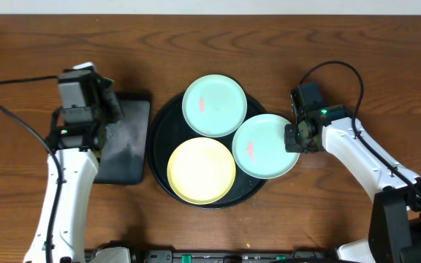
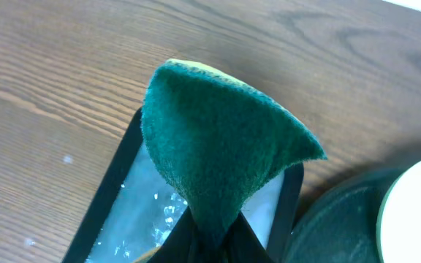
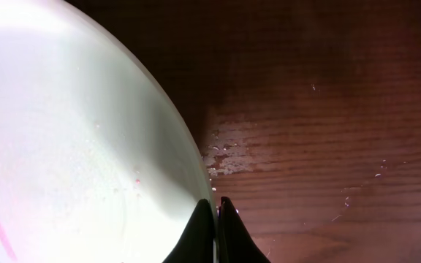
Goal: Clean dirty plates on tray and stack at the side
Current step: 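Lift the sponge out of the basin with the left gripper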
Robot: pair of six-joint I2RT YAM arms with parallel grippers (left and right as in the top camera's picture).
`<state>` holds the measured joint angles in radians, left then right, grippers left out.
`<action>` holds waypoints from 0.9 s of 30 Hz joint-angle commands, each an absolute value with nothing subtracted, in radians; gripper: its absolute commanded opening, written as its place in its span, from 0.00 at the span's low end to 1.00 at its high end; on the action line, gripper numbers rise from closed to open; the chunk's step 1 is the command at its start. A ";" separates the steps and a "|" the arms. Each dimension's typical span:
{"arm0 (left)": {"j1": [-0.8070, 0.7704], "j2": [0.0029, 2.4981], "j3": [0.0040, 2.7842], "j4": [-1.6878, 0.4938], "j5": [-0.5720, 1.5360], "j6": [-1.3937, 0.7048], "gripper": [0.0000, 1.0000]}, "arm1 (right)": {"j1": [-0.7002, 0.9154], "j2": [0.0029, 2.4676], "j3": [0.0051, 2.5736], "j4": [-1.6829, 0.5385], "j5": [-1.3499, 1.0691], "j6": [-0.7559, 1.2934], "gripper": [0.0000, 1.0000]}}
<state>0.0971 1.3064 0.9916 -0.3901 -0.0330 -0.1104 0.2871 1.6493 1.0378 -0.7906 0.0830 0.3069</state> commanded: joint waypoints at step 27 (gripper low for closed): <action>0.134 1.679 1.682 -1.088 0.019 -0.034 0.07 | 0.294 1.633 1.036 -0.762 0.097 0.310 0.01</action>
<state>0.1295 1.7180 1.6474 -1.0786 0.0006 -0.0475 0.2871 1.6493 1.0378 -0.7650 0.0830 0.3069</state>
